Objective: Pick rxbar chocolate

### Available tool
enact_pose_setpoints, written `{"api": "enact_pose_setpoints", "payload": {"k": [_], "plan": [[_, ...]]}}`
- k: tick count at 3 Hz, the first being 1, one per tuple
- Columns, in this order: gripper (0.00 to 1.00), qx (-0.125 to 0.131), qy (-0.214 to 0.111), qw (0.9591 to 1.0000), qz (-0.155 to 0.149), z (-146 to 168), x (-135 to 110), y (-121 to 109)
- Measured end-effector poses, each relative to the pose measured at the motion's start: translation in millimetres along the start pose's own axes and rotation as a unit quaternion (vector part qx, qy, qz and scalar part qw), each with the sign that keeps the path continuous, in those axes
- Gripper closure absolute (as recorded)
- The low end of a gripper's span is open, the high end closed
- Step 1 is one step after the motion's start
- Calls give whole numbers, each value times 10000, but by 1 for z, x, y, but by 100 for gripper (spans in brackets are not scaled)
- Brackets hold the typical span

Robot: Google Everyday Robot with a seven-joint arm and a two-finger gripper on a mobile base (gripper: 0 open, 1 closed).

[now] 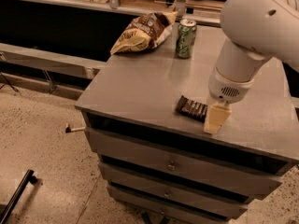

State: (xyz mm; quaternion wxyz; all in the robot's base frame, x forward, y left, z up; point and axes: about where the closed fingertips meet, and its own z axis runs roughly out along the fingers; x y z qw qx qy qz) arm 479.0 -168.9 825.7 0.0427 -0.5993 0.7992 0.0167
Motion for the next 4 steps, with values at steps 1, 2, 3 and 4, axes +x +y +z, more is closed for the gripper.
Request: {"api": "enact_pose_setpoints", "payload": {"k": [1,2,3,4], "plan": [[81,-15,-44,10000,32,-2,0,-1],[100,-15,-46,10000,32,-2,0,-1],[100,23,-373,9992,158,-26,2,-15],[100,229,-616,9976,230,-59,4,-32]]}}
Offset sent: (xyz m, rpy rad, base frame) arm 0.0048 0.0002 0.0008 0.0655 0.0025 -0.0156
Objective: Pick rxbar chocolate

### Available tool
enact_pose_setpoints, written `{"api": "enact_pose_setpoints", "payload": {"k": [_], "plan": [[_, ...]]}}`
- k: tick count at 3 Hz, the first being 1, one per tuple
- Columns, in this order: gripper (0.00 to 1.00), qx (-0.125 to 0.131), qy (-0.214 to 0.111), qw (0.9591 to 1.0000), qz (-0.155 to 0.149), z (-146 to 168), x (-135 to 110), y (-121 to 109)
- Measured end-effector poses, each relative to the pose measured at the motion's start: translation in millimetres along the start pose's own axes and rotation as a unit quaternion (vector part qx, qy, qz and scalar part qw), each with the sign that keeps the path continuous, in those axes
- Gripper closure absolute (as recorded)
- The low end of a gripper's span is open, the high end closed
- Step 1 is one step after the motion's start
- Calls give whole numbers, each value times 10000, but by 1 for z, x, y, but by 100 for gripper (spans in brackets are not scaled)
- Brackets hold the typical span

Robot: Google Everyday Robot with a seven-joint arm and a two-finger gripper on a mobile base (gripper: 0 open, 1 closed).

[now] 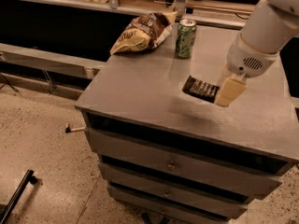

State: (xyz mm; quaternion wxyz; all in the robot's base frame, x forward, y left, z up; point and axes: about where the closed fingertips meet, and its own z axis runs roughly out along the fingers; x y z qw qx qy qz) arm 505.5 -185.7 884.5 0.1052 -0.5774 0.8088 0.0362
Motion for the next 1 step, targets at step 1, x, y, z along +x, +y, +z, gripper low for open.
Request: {"api": "enact_pose_setpoints", "payload": {"k": [1], "plan": [[100,68,-44,10000,1,-5,-2,-3]]}}
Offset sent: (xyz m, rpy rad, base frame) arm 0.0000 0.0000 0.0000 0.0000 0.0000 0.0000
